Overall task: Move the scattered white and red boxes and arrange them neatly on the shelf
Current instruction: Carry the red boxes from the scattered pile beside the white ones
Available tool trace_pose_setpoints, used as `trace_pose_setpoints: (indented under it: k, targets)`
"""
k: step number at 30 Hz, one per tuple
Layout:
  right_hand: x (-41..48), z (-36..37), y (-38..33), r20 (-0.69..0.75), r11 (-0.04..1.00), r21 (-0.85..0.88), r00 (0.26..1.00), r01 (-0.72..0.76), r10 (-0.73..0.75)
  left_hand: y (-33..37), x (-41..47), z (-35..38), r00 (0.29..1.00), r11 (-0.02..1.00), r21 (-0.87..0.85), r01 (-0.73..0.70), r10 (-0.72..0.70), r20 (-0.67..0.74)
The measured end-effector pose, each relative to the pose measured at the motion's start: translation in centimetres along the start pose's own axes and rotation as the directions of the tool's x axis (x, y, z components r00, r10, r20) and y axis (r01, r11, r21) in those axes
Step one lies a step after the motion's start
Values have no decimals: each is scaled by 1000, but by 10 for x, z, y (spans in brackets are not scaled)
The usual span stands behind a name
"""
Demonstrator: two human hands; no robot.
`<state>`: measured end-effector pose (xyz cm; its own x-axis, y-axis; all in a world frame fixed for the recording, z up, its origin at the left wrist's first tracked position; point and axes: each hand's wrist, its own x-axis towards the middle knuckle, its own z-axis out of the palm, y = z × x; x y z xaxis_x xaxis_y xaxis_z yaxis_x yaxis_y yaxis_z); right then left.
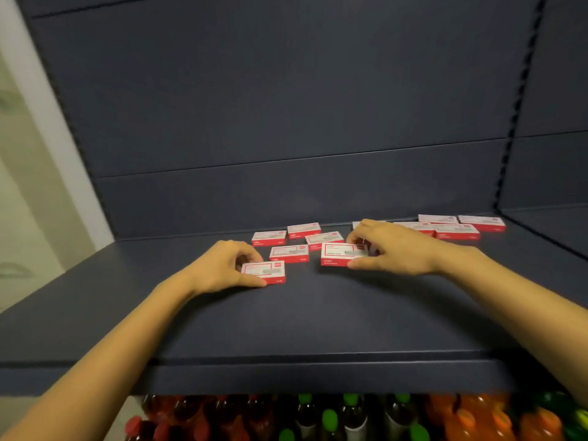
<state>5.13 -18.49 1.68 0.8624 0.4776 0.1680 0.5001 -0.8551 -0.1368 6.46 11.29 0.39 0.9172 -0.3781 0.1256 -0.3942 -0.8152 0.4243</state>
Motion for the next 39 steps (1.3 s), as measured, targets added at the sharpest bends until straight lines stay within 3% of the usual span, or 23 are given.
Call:
trace_pose_setpoints:
  k: [4, 7, 19, 39]
  targets:
    - [-26, 2, 8, -27, 996, -23, 996, -90, 89, 17, 8, 0, 979, 982, 140, -129, 148, -138]
    - [-54, -2, 16, -55, 985, -27, 984, -172, 170, 46, 16, 9, 945, 962, 119, -247, 266, -187]
    - [-209, -47, 76, -138, 898, -95, 899, -429, 415, 210, 49, 87, 834, 841, 4, -542, 538, -124]
    - [-486, -129, 246, -213, 771, -82, 767, -632, 606, 525, 67, 233, 741, 731, -117, -672, 660, -128]
